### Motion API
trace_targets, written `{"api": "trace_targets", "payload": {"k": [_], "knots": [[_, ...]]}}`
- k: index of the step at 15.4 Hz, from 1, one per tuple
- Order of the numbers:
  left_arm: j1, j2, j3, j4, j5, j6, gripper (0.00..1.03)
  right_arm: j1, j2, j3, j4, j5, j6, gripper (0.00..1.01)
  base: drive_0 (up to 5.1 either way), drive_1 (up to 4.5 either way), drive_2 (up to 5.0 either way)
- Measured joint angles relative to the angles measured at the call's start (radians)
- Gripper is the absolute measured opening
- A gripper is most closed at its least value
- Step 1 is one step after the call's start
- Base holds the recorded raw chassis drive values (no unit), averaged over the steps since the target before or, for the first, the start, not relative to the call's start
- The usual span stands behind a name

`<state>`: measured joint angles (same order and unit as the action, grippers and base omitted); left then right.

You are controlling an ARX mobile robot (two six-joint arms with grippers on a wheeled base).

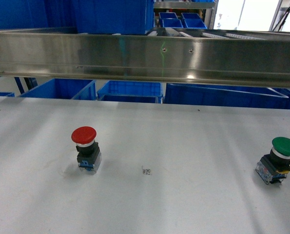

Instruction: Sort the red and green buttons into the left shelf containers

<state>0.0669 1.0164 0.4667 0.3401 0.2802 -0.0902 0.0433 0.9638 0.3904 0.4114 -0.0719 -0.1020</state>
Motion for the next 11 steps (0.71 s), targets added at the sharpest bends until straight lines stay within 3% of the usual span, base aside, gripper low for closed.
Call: {"api": "trace_targets", "payload": {"k": [3,6,11], "knots": [[-0.1,0.15,0.114,0.04,-0.047,-0.005,0.98,-0.004,0.175,0.063,0.012,-0.012,-0.003,0.98,0.0,0.0,0.0],[-0.187,0.226,0.135,0.043,-0.058,-0.013,0.98,-0.001,0.266,0.103,-0.037,-0.041,-0.023,0.98,0.0,0.0,0.0],[-0.194,0.227,0.14,0.047,-0.069,-0.016,0.98,0.016,0.309,0.106,-0.042,-0.048,-0.049,0.98,0.0,0.0,0.0]]}}
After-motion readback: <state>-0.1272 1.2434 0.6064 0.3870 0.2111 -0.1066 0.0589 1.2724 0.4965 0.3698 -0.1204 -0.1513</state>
